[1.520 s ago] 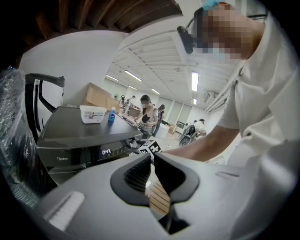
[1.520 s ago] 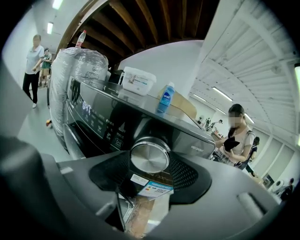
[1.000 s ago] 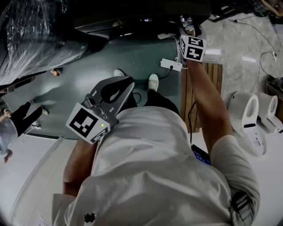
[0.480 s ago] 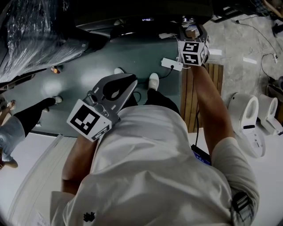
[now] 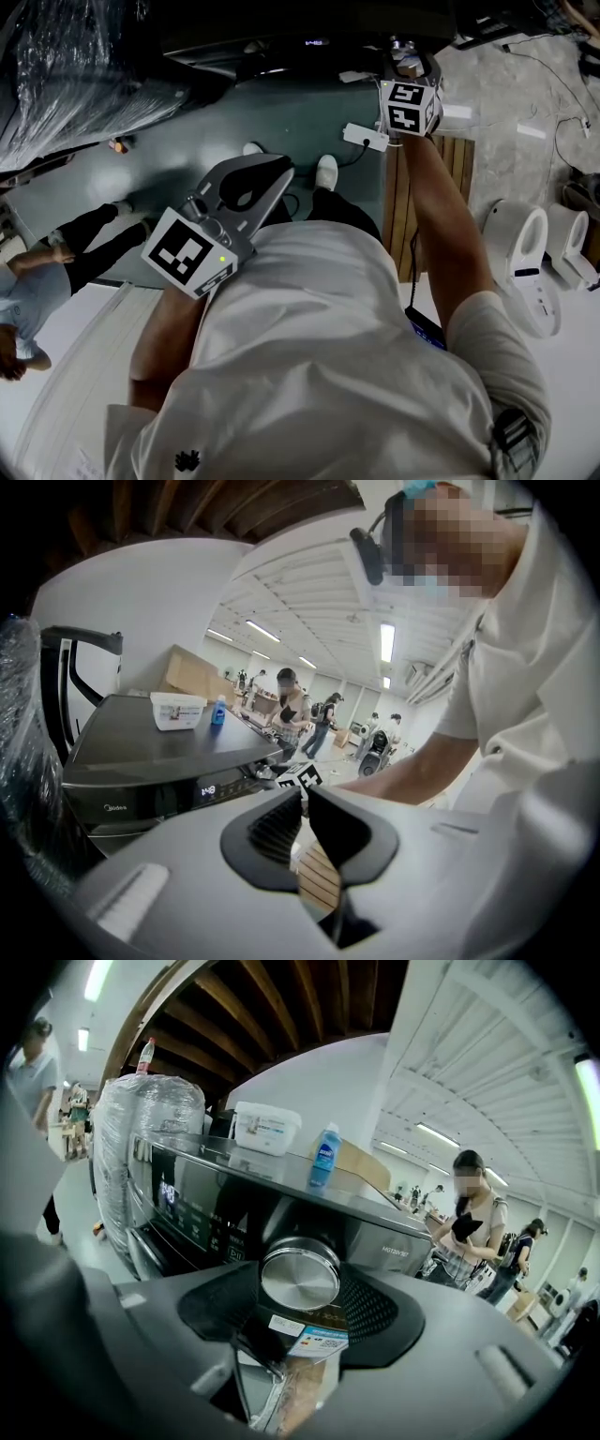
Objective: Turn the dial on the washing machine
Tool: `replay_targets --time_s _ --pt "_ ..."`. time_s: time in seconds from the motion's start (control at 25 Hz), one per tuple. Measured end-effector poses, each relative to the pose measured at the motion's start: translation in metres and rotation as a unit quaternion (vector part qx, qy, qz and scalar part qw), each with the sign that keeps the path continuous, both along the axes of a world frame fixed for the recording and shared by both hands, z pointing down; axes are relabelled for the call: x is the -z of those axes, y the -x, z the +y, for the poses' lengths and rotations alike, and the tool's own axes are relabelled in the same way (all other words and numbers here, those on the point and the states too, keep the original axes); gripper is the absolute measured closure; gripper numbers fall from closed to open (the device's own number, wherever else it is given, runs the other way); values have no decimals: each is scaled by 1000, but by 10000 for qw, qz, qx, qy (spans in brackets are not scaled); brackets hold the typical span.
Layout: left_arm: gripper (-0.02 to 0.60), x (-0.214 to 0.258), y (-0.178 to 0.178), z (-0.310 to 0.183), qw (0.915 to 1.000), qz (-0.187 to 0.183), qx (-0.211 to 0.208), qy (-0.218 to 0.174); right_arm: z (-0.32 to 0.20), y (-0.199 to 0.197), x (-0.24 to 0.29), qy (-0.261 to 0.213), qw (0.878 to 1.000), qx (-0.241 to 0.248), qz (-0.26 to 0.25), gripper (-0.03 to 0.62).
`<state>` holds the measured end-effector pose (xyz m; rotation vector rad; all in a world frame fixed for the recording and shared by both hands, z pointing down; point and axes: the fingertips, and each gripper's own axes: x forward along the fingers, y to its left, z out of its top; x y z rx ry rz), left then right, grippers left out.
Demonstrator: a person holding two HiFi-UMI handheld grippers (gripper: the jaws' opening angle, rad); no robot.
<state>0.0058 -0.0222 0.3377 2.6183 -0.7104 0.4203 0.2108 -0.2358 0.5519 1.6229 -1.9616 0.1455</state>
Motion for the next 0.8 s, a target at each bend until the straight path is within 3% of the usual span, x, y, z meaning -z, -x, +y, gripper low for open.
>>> replay_targets --time_s 0.28,0.52,0.68,0.8 --pt "522 0 0 -4 10000 14 27 20 1 -4 8 98 9971 -311 -691 332" --pt "522 2 -5 -10 10000 53 10 -14 2 -9 8 140 9853 -675 -1564 333" --pt "522 2 -6 -15 10000 36 -7 -26 3 -8 9 96 9882 -553 -1423 332" --pt "522 3 -7 -17 10000 37 -2 -25 9 -6 8 62 9949 -248 -975 332"
